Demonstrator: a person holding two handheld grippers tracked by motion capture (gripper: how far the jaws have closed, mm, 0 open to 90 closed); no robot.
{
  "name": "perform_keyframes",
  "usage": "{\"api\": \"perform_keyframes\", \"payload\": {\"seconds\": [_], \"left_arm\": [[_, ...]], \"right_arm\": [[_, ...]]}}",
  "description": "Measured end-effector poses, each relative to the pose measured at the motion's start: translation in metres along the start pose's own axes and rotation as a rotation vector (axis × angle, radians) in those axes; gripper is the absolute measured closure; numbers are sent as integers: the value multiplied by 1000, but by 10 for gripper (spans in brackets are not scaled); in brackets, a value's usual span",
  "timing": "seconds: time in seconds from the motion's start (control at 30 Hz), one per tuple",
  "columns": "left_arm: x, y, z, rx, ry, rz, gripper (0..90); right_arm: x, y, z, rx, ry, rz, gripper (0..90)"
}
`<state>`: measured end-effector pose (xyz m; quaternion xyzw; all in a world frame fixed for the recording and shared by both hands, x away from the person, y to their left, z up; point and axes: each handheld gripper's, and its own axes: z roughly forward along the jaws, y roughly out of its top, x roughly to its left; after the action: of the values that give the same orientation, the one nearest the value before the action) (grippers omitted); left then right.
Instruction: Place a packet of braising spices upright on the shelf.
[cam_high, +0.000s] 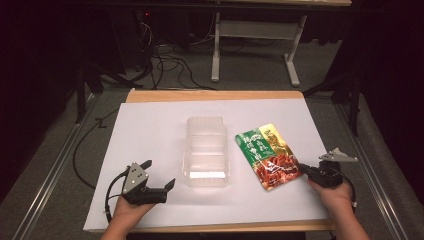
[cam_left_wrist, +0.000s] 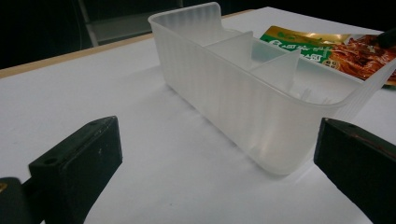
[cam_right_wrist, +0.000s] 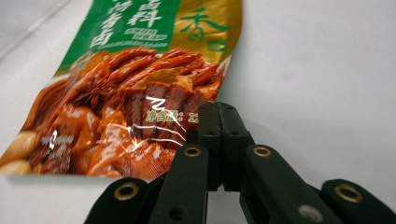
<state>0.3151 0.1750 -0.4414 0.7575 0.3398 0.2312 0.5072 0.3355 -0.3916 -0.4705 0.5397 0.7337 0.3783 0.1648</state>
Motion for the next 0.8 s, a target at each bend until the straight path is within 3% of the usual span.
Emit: {"api": "perform_keyframes", "payload": {"seconds": [0.27,0.47,0.57,0.7,0.8], "left_arm": [[0,1,-1,-12,-3,3,17],[-1,2,-1,-16,-3,1,17],[-1,2,-1,-19,-3,-1,17],[0,2,-1,-18,3,-4,17],[0,2,0,-15,9,-9,17]], "right_arm": [[23,-20,-16,38,20,-31,897],[43,-31,-27,67,25,-101,872],[49,-34,-31,73,38,-112,832],[48,-34,-36,55,21,-103,732],[43,-33,-36,30,-19,-93,695]]}}
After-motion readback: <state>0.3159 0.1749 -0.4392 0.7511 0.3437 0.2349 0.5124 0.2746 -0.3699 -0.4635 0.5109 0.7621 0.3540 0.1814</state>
